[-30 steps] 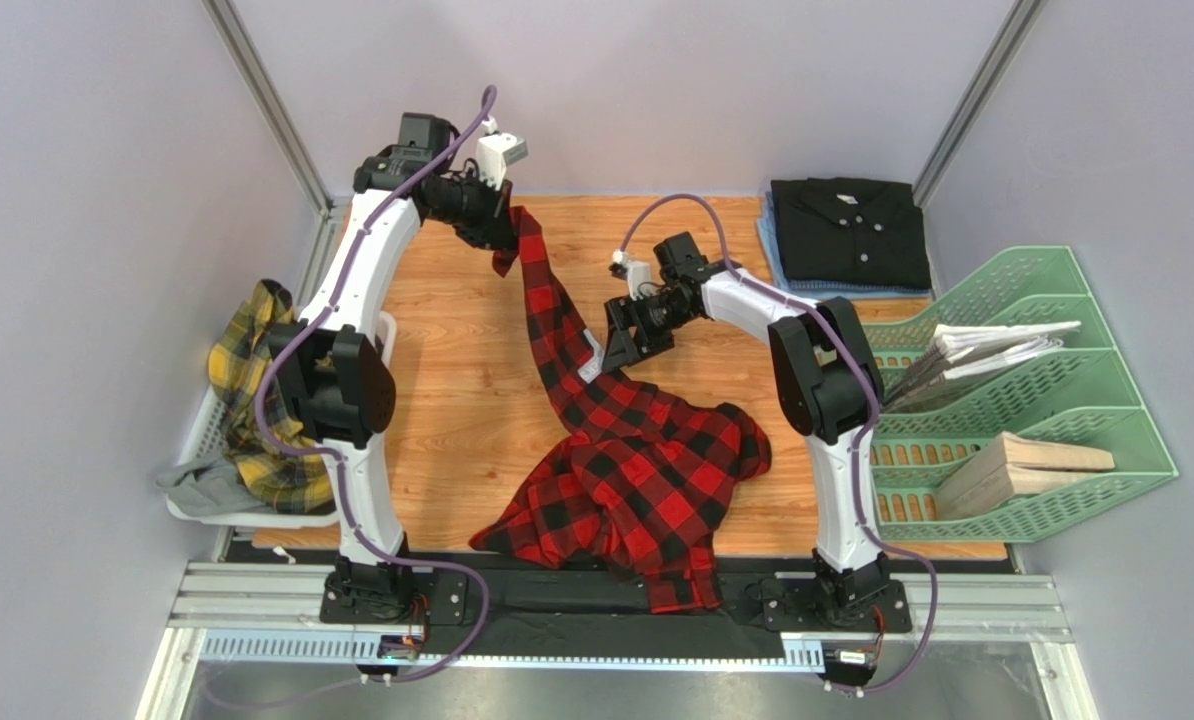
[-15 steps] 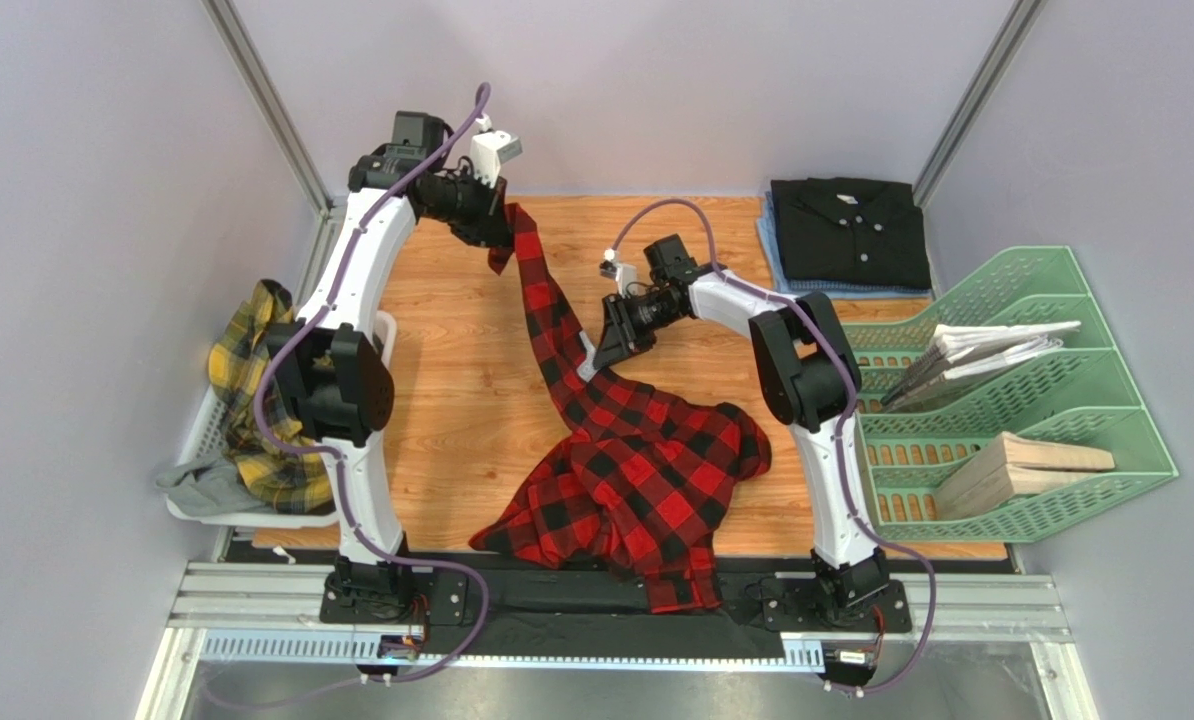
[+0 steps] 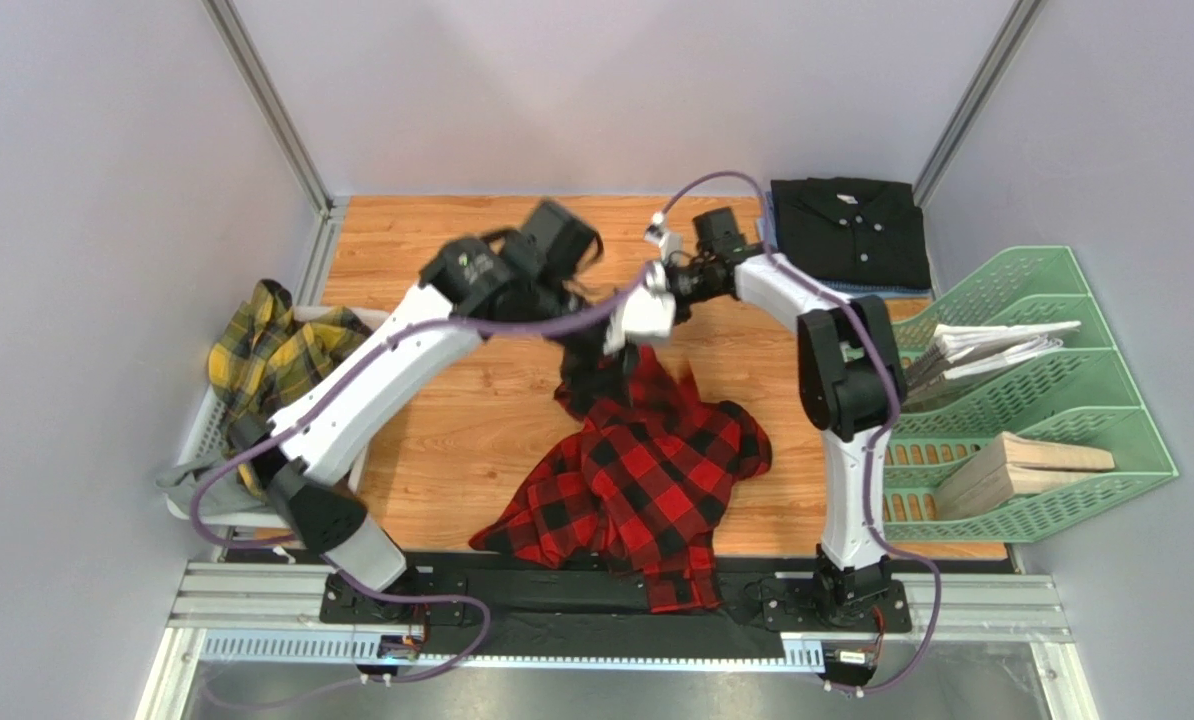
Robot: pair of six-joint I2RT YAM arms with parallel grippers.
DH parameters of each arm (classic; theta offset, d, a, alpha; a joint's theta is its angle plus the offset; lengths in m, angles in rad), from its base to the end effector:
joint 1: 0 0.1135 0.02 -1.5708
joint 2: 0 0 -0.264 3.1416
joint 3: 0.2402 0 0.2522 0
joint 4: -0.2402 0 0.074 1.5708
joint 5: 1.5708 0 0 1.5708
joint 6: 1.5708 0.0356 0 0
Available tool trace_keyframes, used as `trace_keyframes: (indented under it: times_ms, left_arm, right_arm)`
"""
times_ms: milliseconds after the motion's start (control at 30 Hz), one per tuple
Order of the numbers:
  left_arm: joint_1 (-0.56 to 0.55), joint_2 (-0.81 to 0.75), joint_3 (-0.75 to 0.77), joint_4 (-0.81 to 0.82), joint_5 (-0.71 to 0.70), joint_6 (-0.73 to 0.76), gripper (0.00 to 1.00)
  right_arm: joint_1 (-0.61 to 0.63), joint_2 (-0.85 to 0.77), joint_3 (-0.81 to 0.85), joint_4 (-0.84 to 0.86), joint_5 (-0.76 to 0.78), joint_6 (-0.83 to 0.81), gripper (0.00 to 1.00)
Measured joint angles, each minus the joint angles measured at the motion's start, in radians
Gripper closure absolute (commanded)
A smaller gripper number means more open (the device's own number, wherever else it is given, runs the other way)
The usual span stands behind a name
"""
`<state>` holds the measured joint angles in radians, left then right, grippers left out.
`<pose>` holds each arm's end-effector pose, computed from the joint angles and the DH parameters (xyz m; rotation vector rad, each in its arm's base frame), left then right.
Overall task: Fold and stack the long sleeve shirts
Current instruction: Flatten the shirt out
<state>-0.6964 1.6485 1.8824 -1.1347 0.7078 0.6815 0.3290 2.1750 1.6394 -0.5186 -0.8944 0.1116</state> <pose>0.2365 -0.2279 0.4126 1.7233 1.6181 -0.8723 0.4252 0.1745 0.1736 -0.5927 2.4784 1.3291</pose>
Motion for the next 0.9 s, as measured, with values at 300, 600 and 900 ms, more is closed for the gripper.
trace_keyframes:
  times_ms: [300, 600, 900]
  left_arm:
    - [0.151, -0.227, -0.521, 0.018, -0.049, 0.075, 0.25]
    - [0.133, -0.080, -0.825, 0.111, -0.172, 0.126, 0.19]
    - [0.101, 0.019, -0.825, 0.246, -0.120, 0.036, 0.50]
  right_arm:
    - [-0.169, -0.267, -0.047, 0.008, -0.044, 0.082, 1.00]
    - [-0.236, -0.430, -0.116, 0.002, -0.085, 0.142, 1.00]
    - [-0.348, -0.598, -0.192, 0.000, -0.105, 0.183, 1.00]
